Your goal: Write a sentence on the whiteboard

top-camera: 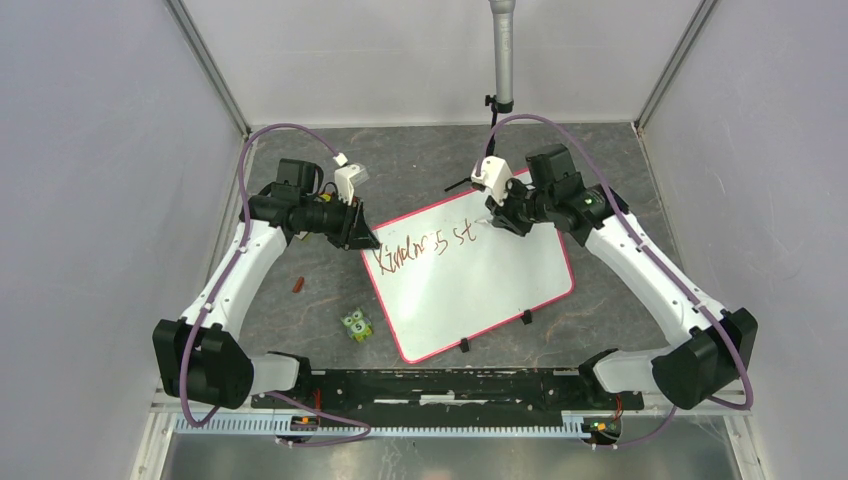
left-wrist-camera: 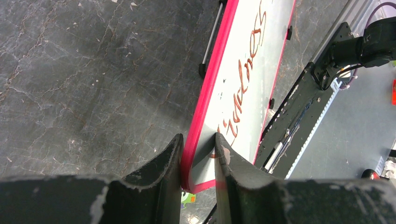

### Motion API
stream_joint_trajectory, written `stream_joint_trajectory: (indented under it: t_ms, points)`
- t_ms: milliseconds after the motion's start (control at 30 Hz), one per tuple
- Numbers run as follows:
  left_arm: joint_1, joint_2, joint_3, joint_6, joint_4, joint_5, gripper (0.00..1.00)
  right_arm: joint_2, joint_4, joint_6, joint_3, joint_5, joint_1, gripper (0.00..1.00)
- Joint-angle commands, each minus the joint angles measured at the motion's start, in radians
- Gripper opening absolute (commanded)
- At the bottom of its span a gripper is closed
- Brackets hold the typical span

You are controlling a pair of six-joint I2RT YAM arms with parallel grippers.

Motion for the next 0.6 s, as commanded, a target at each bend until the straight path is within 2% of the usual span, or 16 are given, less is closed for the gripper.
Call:
stream_joint_trajectory:
  t_ms: [0, 333, 567]
  points:
    - [-0.011, -0.005, -0.008, 0.063, -0.024, -0.037, 0.03, -0.001, 0.018, -0.021, -0.037, -0.004, 0.008, 0.00]
    - [-0.011, -0.005, -0.005, 0.070, -0.034, -0.043, 0.02, -0.031, -0.012, -0.064, -0.096, 0.023, 0.008, 0.00]
    - [-0.012, -0.005, -0.002, 0.069, -0.034, -0.040, 0.02, -0.027, -0.017, -0.073, -0.064, 0.073, 0.002, 0.00]
